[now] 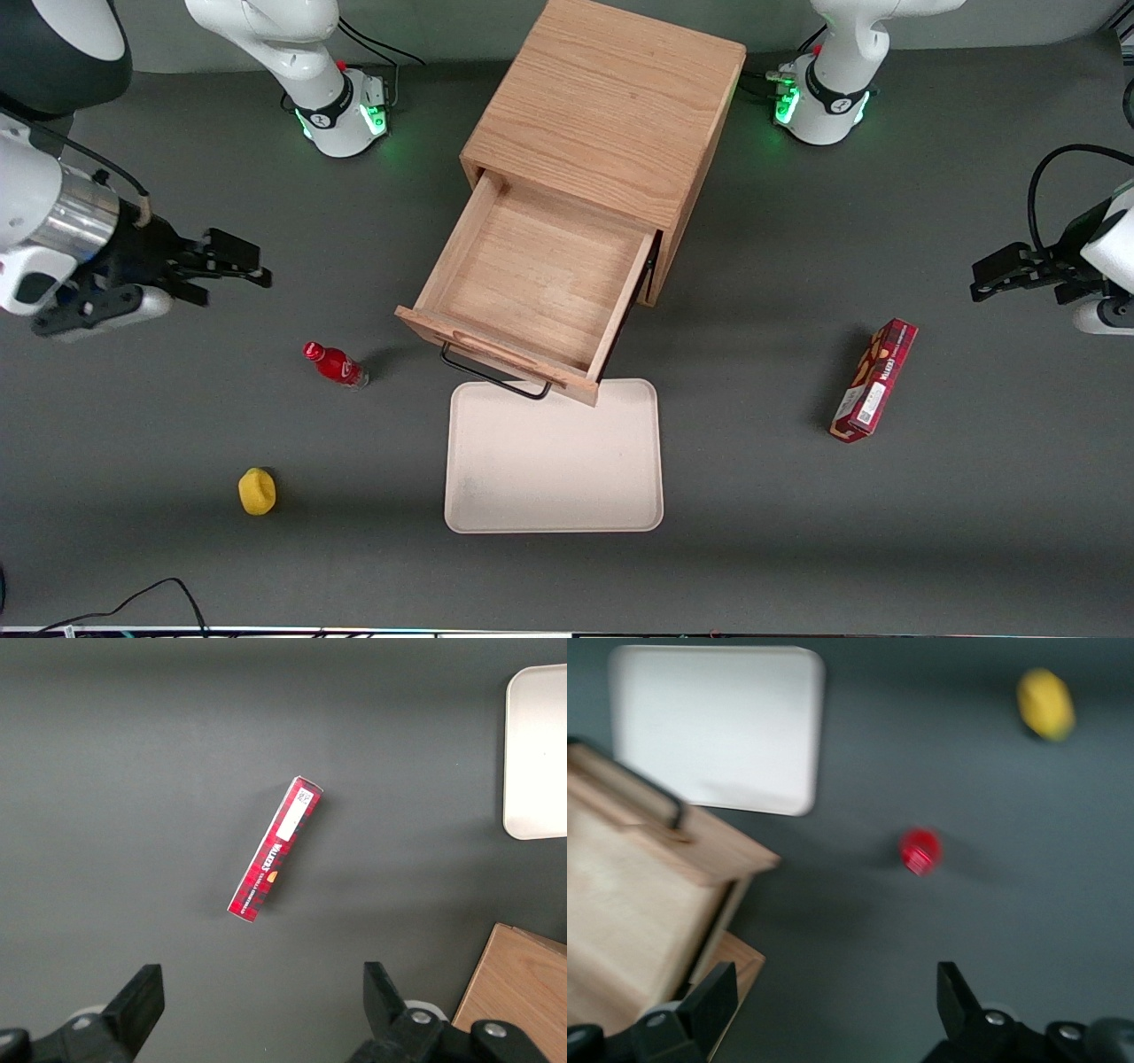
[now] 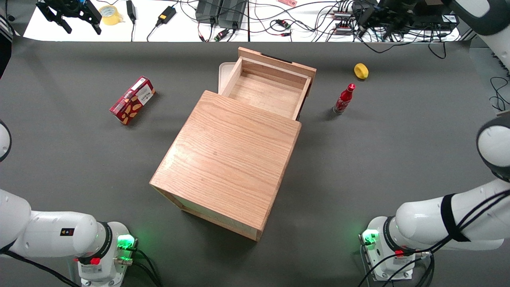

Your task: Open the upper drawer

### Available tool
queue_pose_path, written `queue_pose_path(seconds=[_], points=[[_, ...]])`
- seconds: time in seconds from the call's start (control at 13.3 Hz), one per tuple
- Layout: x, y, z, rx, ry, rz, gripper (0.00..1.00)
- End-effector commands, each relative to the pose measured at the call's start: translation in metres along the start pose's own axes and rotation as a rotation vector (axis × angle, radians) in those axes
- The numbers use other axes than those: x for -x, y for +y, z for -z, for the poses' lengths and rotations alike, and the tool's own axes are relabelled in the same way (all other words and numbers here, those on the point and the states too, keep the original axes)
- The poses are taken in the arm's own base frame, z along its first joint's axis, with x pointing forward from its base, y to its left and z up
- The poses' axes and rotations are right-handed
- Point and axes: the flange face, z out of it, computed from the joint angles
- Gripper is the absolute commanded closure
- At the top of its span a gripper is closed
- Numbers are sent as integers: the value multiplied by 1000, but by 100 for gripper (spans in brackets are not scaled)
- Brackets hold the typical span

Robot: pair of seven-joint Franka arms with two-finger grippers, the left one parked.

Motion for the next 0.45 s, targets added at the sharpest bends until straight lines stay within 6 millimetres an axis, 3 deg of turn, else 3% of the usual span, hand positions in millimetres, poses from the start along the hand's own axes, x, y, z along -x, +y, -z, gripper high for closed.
queue_pose_path(seconds=[0.0, 0.38], points=[[19, 36, 7, 124, 2, -162, 0], [17, 57, 18, 154, 30, -184, 0]])
